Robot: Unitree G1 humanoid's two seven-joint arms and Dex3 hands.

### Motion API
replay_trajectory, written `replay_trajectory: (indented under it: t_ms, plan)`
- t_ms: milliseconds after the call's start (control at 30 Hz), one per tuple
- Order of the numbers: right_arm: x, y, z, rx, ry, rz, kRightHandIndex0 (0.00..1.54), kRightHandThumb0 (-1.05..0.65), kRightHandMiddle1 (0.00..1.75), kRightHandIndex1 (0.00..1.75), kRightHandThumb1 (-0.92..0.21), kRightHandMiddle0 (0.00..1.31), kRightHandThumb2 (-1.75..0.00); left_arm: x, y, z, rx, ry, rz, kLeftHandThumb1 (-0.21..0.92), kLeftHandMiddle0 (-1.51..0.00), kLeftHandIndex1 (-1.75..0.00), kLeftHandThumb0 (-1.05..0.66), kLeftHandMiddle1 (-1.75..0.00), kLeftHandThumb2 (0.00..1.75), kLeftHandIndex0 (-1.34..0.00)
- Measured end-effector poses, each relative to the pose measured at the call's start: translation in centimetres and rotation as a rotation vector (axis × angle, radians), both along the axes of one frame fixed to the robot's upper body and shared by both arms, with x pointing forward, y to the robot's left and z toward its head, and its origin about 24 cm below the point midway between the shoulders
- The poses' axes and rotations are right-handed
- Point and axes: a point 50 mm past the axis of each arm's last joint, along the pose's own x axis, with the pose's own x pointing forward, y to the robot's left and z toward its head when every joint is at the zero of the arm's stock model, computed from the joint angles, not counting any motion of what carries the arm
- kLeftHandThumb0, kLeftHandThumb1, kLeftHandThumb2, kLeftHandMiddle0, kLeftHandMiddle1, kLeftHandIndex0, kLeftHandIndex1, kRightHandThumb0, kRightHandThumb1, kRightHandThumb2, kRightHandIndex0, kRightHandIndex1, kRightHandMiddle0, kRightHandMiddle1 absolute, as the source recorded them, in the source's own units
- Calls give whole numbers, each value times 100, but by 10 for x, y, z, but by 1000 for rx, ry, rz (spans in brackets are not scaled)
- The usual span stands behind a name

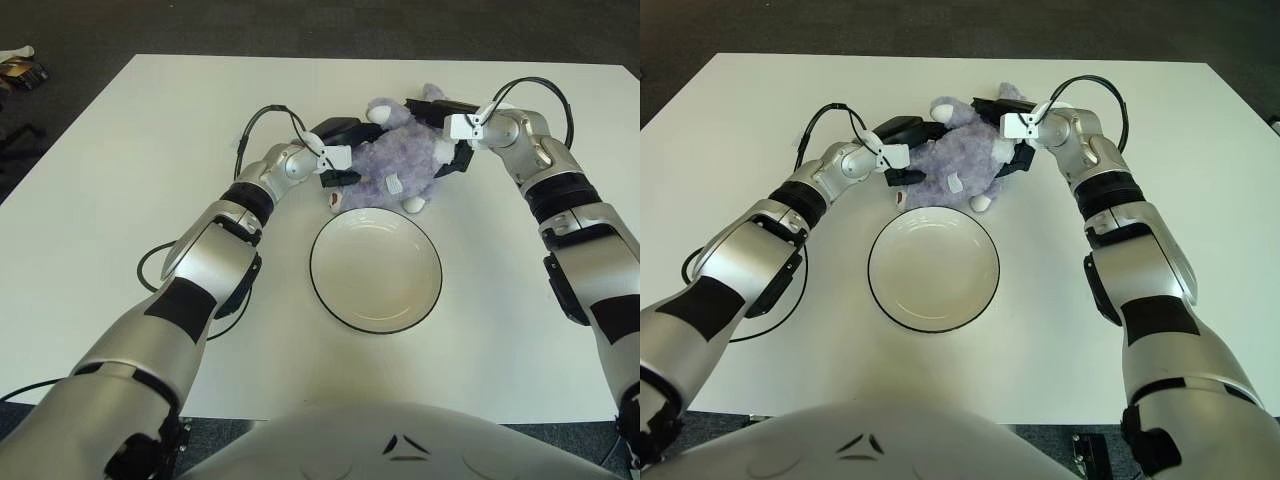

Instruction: Put the doll into the plate.

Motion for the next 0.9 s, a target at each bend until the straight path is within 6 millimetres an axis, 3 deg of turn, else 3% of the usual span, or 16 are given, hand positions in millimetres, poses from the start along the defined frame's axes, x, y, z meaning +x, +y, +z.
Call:
replay_trajectory:
  t_ms: [167, 267, 500, 600, 667, 733, 900]
  plan:
    - [3, 2, -7, -32, -39, -22, 7, 6, 157, 103, -1, 12, -142, 0, 0, 0, -3, 0, -4, -14, -99, -175, 0, -153, 175, -75]
    - [4, 1, -7, -21, -54, -36, 9, 14, 160, 111, 0, 19, -147, -1, -1, -1, -4, 2, -4, -14, -100, -175, 0, -152, 175, -76]
    - [3, -2, -8, 25, -103, -75, 16, 24, 168, 131, 0, 28, -153, 0, 0, -2, -4, 6, 3, -13, -98, -175, 0, -156, 175, -74]
    - [3, -3, -10, 50, -118, -98, 22, 26, 172, 141, -1, 38, -153, 0, 1, -3, -7, 8, 11, -11, -95, -175, 0, -161, 175, -72]
    - [3, -5, -10, 77, -119, -120, 42, 36, 174, 156, -25, 53, -129, 0, 1, -3, -10, 8, 16, -10, -93, -175, 0, -164, 175, -71]
    - [3, -7, -11, 112, -116, -143, 52, 41, 174, 160, -31, 61, -123, 0, 1, -3, -15, 7, 20, -9, -93, -175, 0, -165, 175, -71]
    - [4, -11, -9, 184, -100, -193, 65, 48, 175, 169, -25, 80, -135, 1, 1, -4, -19, 7, 24, -8, -91, -175, 0, -169, 175, -70]
